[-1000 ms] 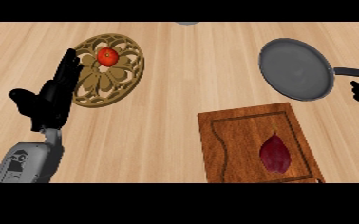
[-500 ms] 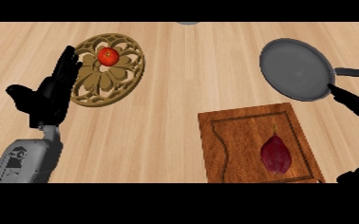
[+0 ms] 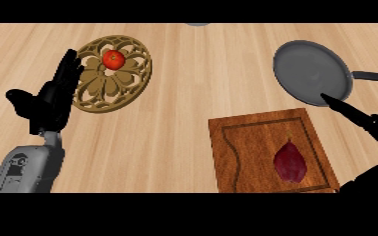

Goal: Pick the pear from the cutting board and place it in the pan

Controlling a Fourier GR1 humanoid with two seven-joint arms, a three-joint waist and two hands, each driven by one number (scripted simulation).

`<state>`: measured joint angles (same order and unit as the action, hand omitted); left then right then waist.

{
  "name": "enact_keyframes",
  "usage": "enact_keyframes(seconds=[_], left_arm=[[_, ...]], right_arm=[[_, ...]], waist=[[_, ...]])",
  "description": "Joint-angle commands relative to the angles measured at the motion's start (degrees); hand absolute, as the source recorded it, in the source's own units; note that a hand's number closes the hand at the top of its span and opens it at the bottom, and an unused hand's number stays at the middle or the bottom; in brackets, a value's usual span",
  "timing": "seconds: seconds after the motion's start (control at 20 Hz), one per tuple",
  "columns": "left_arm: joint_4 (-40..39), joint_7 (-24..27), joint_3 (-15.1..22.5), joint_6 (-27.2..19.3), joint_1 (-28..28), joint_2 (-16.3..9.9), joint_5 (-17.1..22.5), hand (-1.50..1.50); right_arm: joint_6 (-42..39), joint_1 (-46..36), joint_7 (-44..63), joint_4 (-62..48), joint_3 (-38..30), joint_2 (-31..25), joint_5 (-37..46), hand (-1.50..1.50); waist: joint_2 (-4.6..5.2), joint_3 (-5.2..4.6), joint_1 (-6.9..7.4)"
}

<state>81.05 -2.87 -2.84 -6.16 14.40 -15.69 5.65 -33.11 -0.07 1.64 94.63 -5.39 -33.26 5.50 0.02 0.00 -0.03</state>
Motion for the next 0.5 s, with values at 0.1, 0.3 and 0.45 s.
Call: enact_keyframes(seconds=[0.1,0.3,0.45], left_arm=[[7.08,-0.89,1.93,-1.06,-6.04,2.74,-2.18,0.00],[-0.02,1.29,-0.64,0.27,-1.74,2.38,-1.91,0.00],[7.67,-2.70,0.39,0.78,-4.75,1.98,-1.78,0.00]], right_arm=[[0.67,2.87,-3.02,1.78,2.19,2.84,7.84,-1.50],[0.25,0.57,-1.45,-0.97,3.46,2.49,12.90,-1.50],[-0.77,-1.09,1.19,-1.45,5.21,2.59,15.52,-1.50]], waist=[[-0.11,0.01,0.08],[0.02,0.00,-0.06],[-0.08,0.01,0.29]])
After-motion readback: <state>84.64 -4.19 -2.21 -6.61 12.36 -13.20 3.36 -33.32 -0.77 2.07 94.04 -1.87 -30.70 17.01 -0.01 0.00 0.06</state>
